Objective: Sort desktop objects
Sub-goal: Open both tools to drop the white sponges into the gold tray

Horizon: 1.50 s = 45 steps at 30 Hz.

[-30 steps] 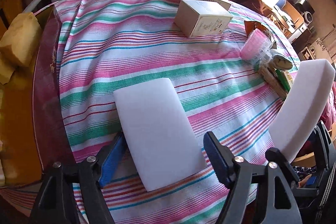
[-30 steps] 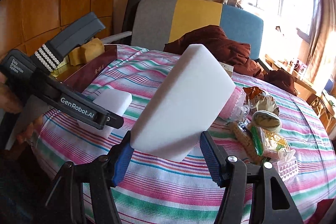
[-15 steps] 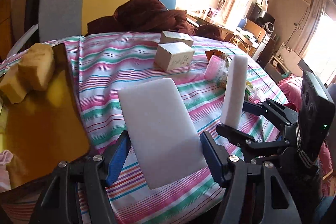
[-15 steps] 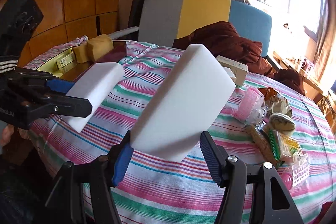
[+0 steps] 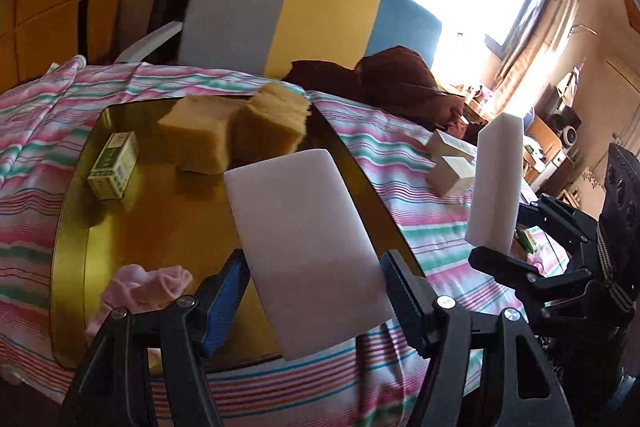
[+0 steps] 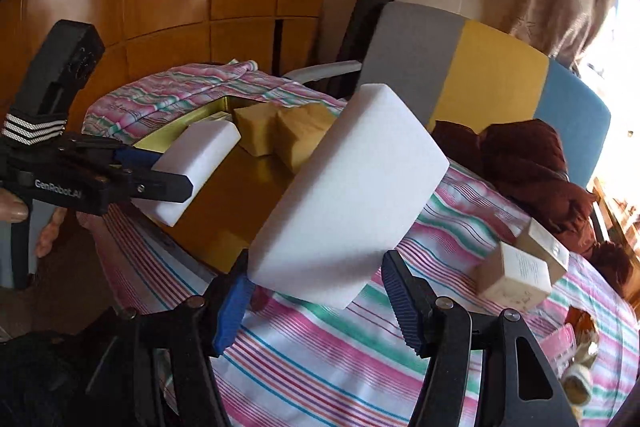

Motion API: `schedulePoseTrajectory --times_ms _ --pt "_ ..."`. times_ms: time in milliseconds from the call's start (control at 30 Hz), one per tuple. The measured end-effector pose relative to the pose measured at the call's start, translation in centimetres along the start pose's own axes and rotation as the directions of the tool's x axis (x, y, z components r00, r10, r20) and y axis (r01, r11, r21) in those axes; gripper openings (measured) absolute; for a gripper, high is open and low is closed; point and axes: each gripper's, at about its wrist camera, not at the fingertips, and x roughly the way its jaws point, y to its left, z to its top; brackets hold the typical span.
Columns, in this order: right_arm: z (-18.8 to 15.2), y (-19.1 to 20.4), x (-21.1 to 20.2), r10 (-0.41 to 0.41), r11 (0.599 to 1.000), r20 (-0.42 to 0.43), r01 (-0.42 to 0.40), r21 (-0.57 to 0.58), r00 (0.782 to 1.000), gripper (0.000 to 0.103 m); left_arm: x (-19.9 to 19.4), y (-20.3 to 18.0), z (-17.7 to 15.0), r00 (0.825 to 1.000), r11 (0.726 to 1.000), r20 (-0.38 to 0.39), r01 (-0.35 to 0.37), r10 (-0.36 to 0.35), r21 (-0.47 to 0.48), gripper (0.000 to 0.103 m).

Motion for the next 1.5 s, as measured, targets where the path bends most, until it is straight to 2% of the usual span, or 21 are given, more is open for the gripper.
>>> schedulePoseTrajectory --times_ms 133,267,367,500,567,667,767,867,1000,1133,1267,1400,1500 --pt "3.7 1.4 2.6 0.038 0.998 -0.100 -0.043 -0.053 0.994 0.065 0.0 2.7 0.0 1.000 0.998 0.017 0.010 -0.009 -0.056 0.069" --pt "6.2 2.3 6.4 0.042 0.992 -0.232 -0.067 -0.104 0.972 0.065 -0.1 4.6 -0.2 0.999 0.996 0.023 0.035 -0.034 -0.083 0.069" --pt "6.9 2.9 9.1 0.032 0.987 -0.339 -0.084 -0.140 0.940 0.065 0.0 5.6 -0.2 0.998 0.994 0.029 0.053 -0.050 -0.096 0.069" --pt "6.8 3.3 11.9 0.021 0.979 -0.470 -0.115 -0.171 0.882 0.067 0.2 6.4 -0.1 0.997 0.992 0.026 0.069 -0.067 -0.105 0.069" --pt "6.8 3.7 13.1 -0.008 0.978 -0.513 -0.100 -0.181 0.859 0.068 0.6 6.4 0.0 0.997 0.993 0.015 0.073 -0.072 -0.098 0.069" --pt "7.0 3.9 14.1 -0.044 0.977 -0.541 -0.076 -0.198 0.840 0.072 1.1 6.0 0.1 0.997 0.994 -0.001 0.075 -0.075 -0.085 0.069" --pt "7.4 3.8 14.4 -0.048 0.980 -0.557 -0.069 -0.187 0.829 0.082 1.6 5.9 0.3 0.997 0.994 -0.016 0.072 -0.073 -0.080 0.069" --pt "7.6 3.3 13.7 -0.053 0.981 -0.533 -0.057 -0.187 0.844 0.082 1.9 5.9 0.3 0.998 0.995 -0.028 0.061 -0.063 -0.080 0.069" --pt "7.4 1.6 11.3 -0.029 0.992 -0.467 -0.032 -0.123 0.884 0.085 2.4 5.7 0.5 0.996 0.994 -0.053 0.066 -0.071 -0.085 0.069" --pt "5.2 -1.6 8.2 0.017 1.000 -0.373 -0.013 0.015 0.928 0.087 2.3 4.5 1.3 0.989 0.988 -0.065 0.124 -0.130 -0.095 0.069" --pt "2.2 -4.5 4.9 0.055 0.988 -0.275 -0.012 0.157 0.960 0.090 3.0 2.4 2.5 0.984 0.985 -0.086 0.151 -0.158 -0.085 0.069" --pt "-1.5 -6.2 2.3 0.045 0.960 -0.200 0.013 0.279 0.979 0.090 4.6 0.2 3.5 0.983 0.988 -0.112 0.137 -0.144 -0.067 0.070" --pt "-4.3 -7.4 1.3 -0.014 0.942 -0.166 0.069 0.327 0.986 0.091 6.2 -0.8 3.8 0.982 0.992 -0.142 0.113 -0.121 -0.060 0.070"
